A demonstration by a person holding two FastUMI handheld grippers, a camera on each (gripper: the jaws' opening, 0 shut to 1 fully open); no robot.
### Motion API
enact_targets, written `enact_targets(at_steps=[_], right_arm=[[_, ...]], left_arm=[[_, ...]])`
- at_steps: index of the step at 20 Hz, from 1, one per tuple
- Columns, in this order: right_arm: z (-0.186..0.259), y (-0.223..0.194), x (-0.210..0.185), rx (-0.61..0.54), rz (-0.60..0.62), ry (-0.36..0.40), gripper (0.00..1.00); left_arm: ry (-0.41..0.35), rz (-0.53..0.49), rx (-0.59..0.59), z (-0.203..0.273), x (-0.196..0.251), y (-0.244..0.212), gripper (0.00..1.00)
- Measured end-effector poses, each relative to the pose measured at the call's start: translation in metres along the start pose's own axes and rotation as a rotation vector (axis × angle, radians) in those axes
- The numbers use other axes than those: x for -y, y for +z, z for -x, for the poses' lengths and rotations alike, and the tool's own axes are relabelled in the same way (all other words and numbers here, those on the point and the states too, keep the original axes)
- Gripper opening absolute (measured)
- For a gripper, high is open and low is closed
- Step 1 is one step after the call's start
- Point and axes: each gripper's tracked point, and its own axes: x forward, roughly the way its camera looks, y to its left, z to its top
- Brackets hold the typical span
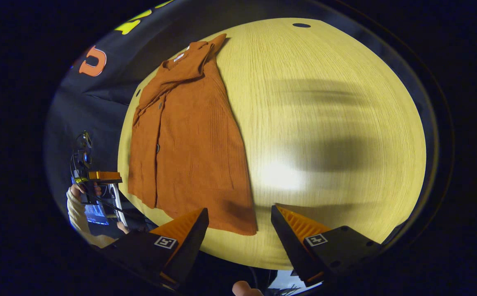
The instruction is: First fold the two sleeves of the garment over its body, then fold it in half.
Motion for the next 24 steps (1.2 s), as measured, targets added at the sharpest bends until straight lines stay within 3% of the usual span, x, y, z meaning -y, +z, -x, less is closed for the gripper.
enact_targets(at_steps=[6, 9, 14, 15, 16, 17, 18, 19, 20, 21, 23, 24], right_arm=[[0.002, 0.005, 0.006, -0.061, -0.065, 0.057, 0.95], [0.003, 0.008, 0.006, -0.084, -0.098, 0.112, 0.93], [-0.002, 0.011, -0.012, -0.096, -0.156, 0.208, 0.92], [-0.003, 0.010, -0.017, -0.094, -0.156, 0.219, 0.92], [-0.007, 0.008, -0.023, -0.097, -0.149, 0.228, 0.92], [-0.008, 0.005, -0.028, -0.104, -0.142, 0.234, 0.91], [-0.010, 0.003, -0.034, -0.108, -0.141, 0.246, 0.91], [-0.013, 0.000, -0.040, -0.112, -0.146, 0.259, 0.89], [-0.015, -0.002, -0.044, -0.116, -0.146, 0.263, 0.89], [-0.020, -0.005, -0.047, -0.119, -0.141, 0.261, 0.88], [-0.024, -0.010, -0.056, -0.127, -0.156, 0.281, 0.72], [-0.026, -0.013, -0.060, -0.133, -0.170, 0.295, 0.70]], left_arm=[[-0.105, -0.055, -0.098, 0.014, 0.011, 0.012, 0.99], [-0.085, -0.028, -0.162, 0.019, 0.008, 0.018, 0.99], [-0.139, -0.052, -0.166, 0.050, 0.036, 0.055, 0.94], [-0.133, -0.073, -0.169, 0.048, 0.040, 0.042, 0.94], [-0.116, -0.110, -0.165, -0.018, 0.069, -0.027, 0.93], [-0.094, -0.157, -0.165, 0.037, 0.055, 0.034, 0.93], [-0.070, -0.196, -0.169, 0.029, 0.065, 0.042, 1.00], [-0.044, -0.232, -0.175, 0.031, 0.078, 0.036, 0.91], [-0.034, -0.246, -0.177, 0.034, 0.064, 0.042, 0.87], [-0.042, -0.240, -0.188, 0.031, 0.082, 0.039, 0.83], [-0.055, -0.204, -0.193, 0.035, 0.096, 0.042, 0.75], [-0.057, -0.184, -0.196, 0.036, 0.099, 0.044, 0.71]])
